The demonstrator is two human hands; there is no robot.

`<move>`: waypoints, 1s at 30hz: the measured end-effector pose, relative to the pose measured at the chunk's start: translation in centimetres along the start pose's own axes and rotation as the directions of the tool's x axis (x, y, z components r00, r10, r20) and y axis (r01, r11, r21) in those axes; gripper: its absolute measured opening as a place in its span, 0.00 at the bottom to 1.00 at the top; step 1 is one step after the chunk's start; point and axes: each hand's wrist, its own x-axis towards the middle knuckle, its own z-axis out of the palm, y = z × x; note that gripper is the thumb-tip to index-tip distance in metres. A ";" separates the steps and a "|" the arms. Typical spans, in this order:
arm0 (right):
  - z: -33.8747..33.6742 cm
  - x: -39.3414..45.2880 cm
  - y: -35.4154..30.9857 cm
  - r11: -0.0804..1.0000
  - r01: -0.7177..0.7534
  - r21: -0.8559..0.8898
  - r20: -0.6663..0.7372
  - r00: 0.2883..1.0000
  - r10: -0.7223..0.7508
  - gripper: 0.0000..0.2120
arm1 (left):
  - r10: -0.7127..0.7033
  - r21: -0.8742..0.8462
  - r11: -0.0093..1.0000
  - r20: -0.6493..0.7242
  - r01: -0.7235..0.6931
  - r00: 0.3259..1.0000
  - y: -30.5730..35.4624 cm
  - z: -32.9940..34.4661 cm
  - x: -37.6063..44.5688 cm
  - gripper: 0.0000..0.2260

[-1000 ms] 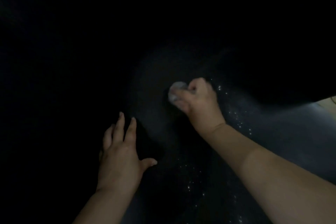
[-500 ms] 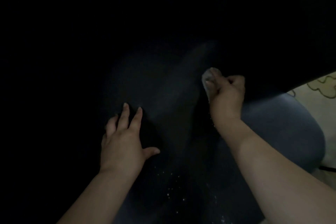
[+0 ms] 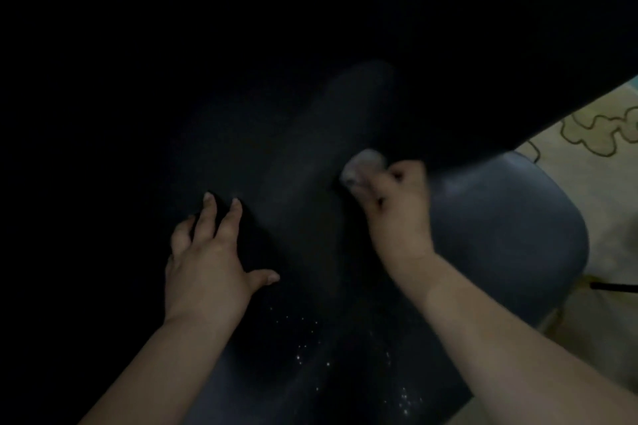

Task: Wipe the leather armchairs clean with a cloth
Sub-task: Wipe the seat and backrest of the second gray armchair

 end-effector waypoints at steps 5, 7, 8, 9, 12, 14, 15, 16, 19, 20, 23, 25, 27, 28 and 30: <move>-1.7 -1.2 1.2 0.983 0.164 0.085 0.075 0.983 -0.170 0.11 | 0.000 -0.005 1.000 0.005 0.000 1.000 -0.4 0.1 -0.3 0.51; -3.2 -0.3 3.6 1.000 0.006 -0.014 -0.083 0.997 -0.007 0.10 | 0.017 0.005 1.000 -0.004 -0.017 1.000 -0.7 0.1 -0.5 0.51; -3.6 -0.5 4.3 0.997 -0.066 -0.043 -0.097 0.993 0.061 0.11 | 0.025 0.011 1.000 -0.013 -0.025 1.000 -0.8 0.1 -0.5 0.51; -3.5 -1.1 4.4 0.992 -0.110 -0.064 -0.102 0.989 0.103 0.12 | 0.028 0.015 1.000 -0.022 -0.028 0.999 -0.8 0.2 -0.6 0.51; -1.8 -4.0 0.9 0.999 -0.039 0.003 -0.031 0.999 0.039 0.11 | 0.034 0.025 0.999 -0.040 -0.033 0.999 -1.0 0.4 -0.6 0.50; -0.6 -6.1 -1.0 0.989 0.134 0.055 0.047 0.989 -0.137 0.12 | 0.049 0.023 0.999 -0.046 -0.048 0.998 -1.2 0.5 -0.8 0.49; -0.9 -6.3 -1.1 0.981 0.188 0.042 0.087 0.978 -0.191 0.13 | 0.059 0.015 0.998 -0.048 -0.058 0.997 -1.3 0.5 -0.9 0.48; -1.4 -6.0 -0.2 0.981 0.194 0.025 0.081 0.977 -0.196 0.13 | 0.071 0.005 0.997 -0.051 -0.071 0.996 -1.4 0.5 -1.1 0.47; -3.9 -4.4 4.6 0.996 -0.025 -0.088 -0.110 0.994 0.015 0.11 | 0.102 -0.009 0.995 -0.081 -0.103 0.991 -2.0 0.3 -2.0 0.42; -4.5 -4.1 6.0 0.988 -0.124 -0.095 -0.165 0.981 0.107 0.12 | 0.105 -0.011 0.994 -0.089 -0.107 0.990 -2.3 0.3 -2.3 0.41; -3.7 -4.9 4.9 0.962 -0.272 -0.035 -0.239 0.937 0.256 0.13 | 0.079 -0.042 0.996 -0.091 -0.083 0.993 -2.9 0.4 -3.4 0.36; -1.6 -7.3 1.4 0.976 -0.211 0.059 -0.173 0.960 0.218 0.12 | 0.058 -0.065 0.996 -0.097 -0.065 0.994 -2.9 0.6 -4.2 0.33; -0.7 -9.6 -1.7 0.998 0.004 0.063 -0.024 1.000 -0.002 0.12 | 0.040 -0.086 0.995 -0.102 -0.049 0.994 -3.0 0.9 -5.0 0.31; -0.9 -9.9 -2.0 0.995 0.085 0.051 0.028 0.996 -0.087 0.13 | 0.036 -0.094 0.994 -0.106 -0.046 0.994 -3.1 0.9 -5.4 0.30; -1.5 -9.1 -0.7 0.996 0.086 -0.010 0.002 0.996 -0.086 0.11 | 0.038 -0.096 0.994 -0.105 -0.049 0.994 -3.6 1.2 -6.2 0.30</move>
